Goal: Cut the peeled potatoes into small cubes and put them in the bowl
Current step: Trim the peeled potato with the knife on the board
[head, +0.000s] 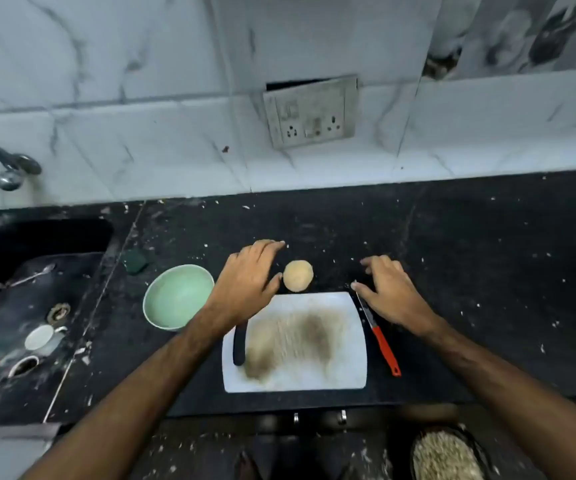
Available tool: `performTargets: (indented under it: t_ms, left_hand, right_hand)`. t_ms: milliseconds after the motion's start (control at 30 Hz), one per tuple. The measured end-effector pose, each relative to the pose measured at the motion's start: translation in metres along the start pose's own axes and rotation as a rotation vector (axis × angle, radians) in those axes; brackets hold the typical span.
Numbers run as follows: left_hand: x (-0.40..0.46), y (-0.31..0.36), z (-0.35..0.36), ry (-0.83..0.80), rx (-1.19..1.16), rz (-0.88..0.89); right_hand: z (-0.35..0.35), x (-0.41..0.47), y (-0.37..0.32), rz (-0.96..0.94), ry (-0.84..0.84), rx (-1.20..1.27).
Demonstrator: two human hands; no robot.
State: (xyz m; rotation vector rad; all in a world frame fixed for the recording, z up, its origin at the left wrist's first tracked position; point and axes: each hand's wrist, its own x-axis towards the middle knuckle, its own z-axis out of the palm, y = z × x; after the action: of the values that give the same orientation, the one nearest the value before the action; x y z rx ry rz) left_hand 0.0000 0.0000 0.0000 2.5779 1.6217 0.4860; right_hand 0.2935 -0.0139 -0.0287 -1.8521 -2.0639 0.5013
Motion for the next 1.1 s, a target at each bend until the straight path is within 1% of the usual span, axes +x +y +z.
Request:
performTargets:
  t_ms: [67, 167, 233, 333, 467, 633, 700, 733, 800, 867, 933, 1000, 1100]
  left_hand:
    - [0.01, -0.001, 0.015, -0.07, -0.026, -0.026]
    - [0.024, -0.003, 0.04, -0.218, -0.037, -0.092]
    - [0.033, -0.004, 0.054, -0.28, -0.071, -0.127]
    - [0.046, -0.007, 0.07, -0.371, -0.079, -0.146]
    - [0.055, -0.011, 0.088, -0.466, -0.104, -0.167]
    - [0.059, -0.015, 0.105, -0.441, -0.218, -0.218]
    - [0.061, -0.019, 0.112, -0.429, -0.276, -0.233]
    - [0.061, -0.021, 0.115, -0.415, -0.326, -0.237]
    - [0.06, -0.025, 0.122, -0.348, -0.436, -0.234]
    - [0.059, -0.028, 0.13, -0.253, -0.496, -0.216]
    - [0.055, -0.029, 0.139, -0.163, -0.537, -0.184]
    - [0.051, -0.034, 0.147, -0.096, -0.601, -0.161]
    - [0.05, -0.04, 0.155, -0.047, -0.649, -0.124]
  right_hand:
    - [0.006, -0.004, 0.011, 0.109, -0.056, 0.01]
    - [0.015, -0.016, 0.032, 0.267, -0.3, -0.056]
    - [0.021, -0.022, 0.042, 0.306, -0.398, -0.098]
    - [0.031, -0.029, 0.051, 0.356, -0.413, -0.093]
    - [0.044, -0.029, 0.059, 0.363, -0.371, -0.099]
    - [0.045, -0.023, 0.065, 0.397, -0.379, -0.075]
    - [0.045, -0.019, 0.067, 0.387, -0.329, -0.035]
    - [0.047, -0.016, 0.068, 0.371, -0.286, 0.028]
    - [0.054, -0.008, 0.064, 0.319, -0.19, 0.268]
    - [0.065, 0.001, 0.056, 0.255, -0.081, 0.549]
    - [0.082, 0.011, 0.05, 0.15, 0.036, 0.73]
    - [0.1, 0.02, 0.045, 0.076, 0.127, 0.799]
    - [0.116, 0.023, 0.047, 0.032, 0.214, 0.802]
